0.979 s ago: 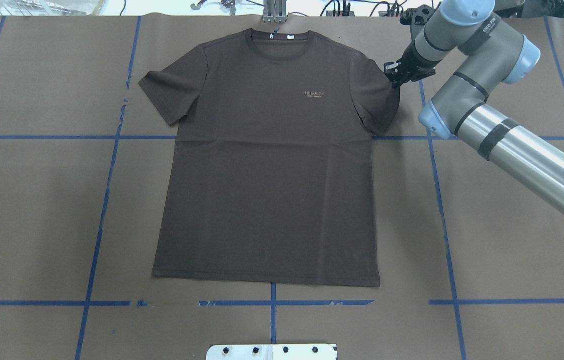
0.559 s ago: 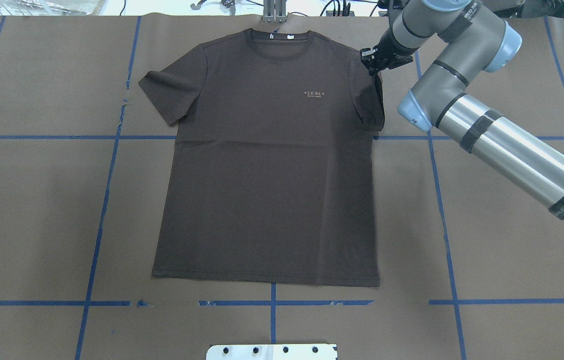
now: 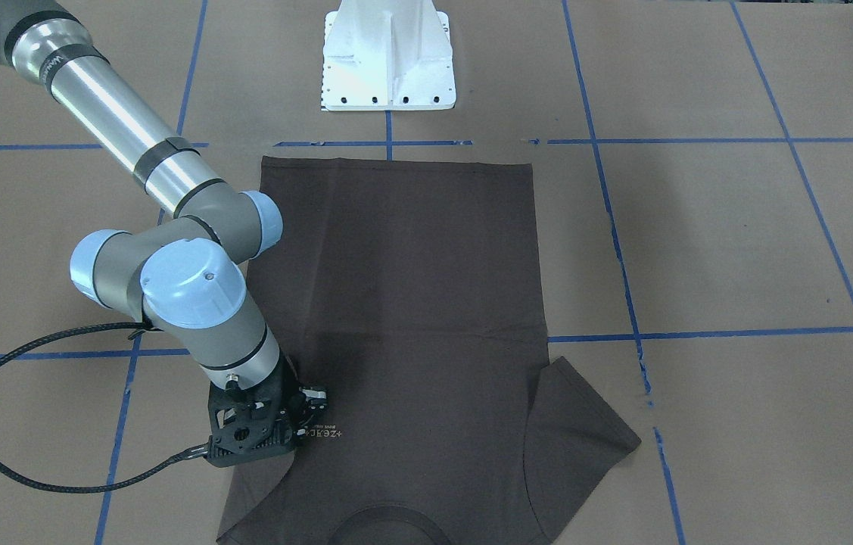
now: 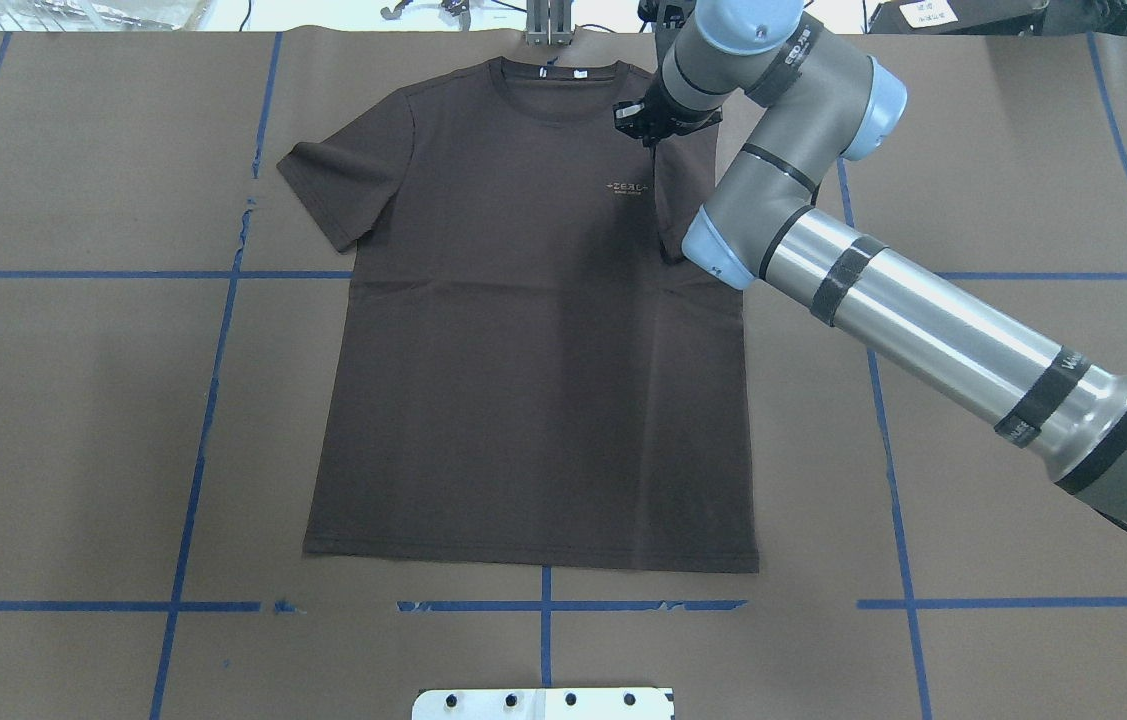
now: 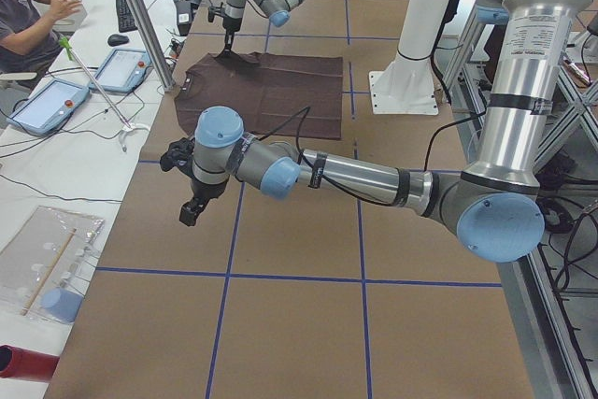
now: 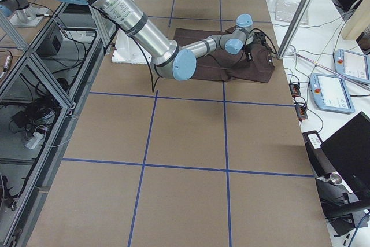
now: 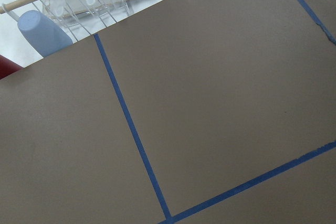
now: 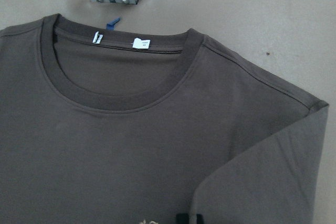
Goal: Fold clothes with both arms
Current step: 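Fold the sleeve inward onto the shirt body with the right gripper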
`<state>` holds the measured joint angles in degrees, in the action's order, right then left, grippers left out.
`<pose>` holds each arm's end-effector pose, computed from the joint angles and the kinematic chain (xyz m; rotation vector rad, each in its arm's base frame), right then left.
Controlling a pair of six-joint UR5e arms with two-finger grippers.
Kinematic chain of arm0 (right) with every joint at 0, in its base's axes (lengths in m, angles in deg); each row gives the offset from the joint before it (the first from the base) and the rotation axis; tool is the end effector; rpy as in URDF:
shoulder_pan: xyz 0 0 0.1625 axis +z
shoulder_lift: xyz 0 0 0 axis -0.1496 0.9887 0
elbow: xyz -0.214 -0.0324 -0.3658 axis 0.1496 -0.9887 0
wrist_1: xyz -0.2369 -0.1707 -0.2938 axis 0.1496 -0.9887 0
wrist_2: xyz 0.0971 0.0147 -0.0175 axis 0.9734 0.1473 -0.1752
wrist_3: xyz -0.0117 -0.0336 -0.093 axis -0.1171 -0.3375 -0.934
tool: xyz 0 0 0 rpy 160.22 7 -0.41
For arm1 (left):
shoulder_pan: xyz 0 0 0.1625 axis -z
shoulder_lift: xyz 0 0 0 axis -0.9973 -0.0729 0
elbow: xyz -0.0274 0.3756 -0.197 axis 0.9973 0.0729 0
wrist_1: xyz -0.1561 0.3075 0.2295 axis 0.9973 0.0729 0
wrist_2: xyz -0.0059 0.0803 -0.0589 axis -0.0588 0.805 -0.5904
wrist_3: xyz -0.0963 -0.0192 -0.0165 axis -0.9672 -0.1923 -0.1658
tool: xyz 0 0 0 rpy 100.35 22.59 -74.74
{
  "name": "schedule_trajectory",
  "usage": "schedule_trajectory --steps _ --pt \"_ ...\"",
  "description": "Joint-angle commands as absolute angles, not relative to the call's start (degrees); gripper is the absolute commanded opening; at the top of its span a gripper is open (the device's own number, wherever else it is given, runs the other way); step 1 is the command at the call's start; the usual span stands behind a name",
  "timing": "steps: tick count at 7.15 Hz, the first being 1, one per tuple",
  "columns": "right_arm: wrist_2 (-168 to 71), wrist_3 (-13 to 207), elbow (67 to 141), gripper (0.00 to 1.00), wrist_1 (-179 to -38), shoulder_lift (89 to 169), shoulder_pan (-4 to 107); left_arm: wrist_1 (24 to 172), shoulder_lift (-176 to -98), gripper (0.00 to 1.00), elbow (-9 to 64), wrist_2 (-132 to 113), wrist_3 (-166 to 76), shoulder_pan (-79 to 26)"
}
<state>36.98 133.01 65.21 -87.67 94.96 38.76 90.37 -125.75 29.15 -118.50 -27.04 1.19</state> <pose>-0.5027 -0.6961 0.2620 0.3906 -0.8718 0.0097 -0.0389 -0.5724 0.5282 0.4889 0.6892 0.2813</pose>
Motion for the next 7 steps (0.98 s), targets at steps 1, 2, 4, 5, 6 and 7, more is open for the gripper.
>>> schedule_trajectory --steps 1,2,4,5,6,7 --pt "35.2 133.0 64.7 0.00 -87.6 94.1 37.5 90.3 -125.8 1.00 29.1 -118.6 -27.3 1.2" --pt "35.2 133.0 64.7 0.93 -87.6 94.1 37.4 90.4 -125.8 1.00 29.2 -118.7 -27.3 1.2" --pt "35.6 133.4 64.9 1.00 -87.6 94.1 37.3 90.6 -125.8 1.00 29.2 -119.1 -27.0 1.1" --pt "37.1 133.9 65.7 1.00 -88.0 94.1 37.5 93.1 -126.1 1.00 28.8 -119.0 -27.6 0.7" --pt "40.5 135.6 68.5 1.00 -91.6 94.7 37.8 100.0 -128.1 1.00 24.7 -118.8 -33.7 -0.7" --pt "44.1 135.6 75.8 1.00 -101.6 97.3 39.0 104.7 -133.0 1.00 19.9 -118.6 -47.2 -6.1"
